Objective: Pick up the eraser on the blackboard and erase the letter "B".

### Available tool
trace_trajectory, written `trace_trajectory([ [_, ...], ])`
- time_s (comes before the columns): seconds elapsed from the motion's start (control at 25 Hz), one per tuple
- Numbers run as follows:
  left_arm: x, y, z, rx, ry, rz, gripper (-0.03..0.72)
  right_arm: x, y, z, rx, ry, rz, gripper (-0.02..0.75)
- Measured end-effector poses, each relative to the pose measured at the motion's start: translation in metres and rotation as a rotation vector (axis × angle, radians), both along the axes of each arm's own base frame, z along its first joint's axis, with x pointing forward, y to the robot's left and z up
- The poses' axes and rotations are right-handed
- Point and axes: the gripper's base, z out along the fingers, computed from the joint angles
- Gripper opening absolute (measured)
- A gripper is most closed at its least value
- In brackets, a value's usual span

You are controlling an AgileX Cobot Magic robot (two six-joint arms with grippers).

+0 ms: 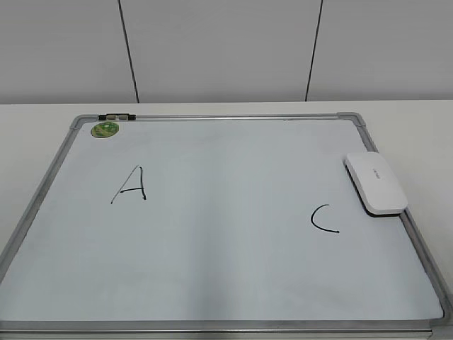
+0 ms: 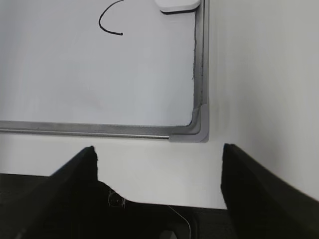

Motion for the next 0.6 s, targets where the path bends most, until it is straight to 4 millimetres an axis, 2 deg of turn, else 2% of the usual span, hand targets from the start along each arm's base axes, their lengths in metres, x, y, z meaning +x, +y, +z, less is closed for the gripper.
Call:
trace_trajectory([
  [0.16, -0.015, 0.003, 0.001, 0.000, -0.036, -0.010, 0.512, -0.020, -0.002, -0.003, -0.007, -0.034, 0.004, 0.573],
  [0.32, -0.027, 0.007, -0.007, 0.008, -0.057, -0.013, 0.512, -0.035, -0.007, -0.002, -0.055, -0.075, -0.001, 0.573],
  [0.48, -0.031, 0.008, -0.022, 0.014, -0.040, -0.012, 0.512, -0.043, -0.011, -0.002, -0.094, -0.101, -0.009, 0.573],
  [0.6, -0.034, 0.009, -0.029, 0.014, -0.038, -0.012, 0.512, -0.043, -0.014, -0.011, -0.117, -0.068, -0.034, 0.572],
])
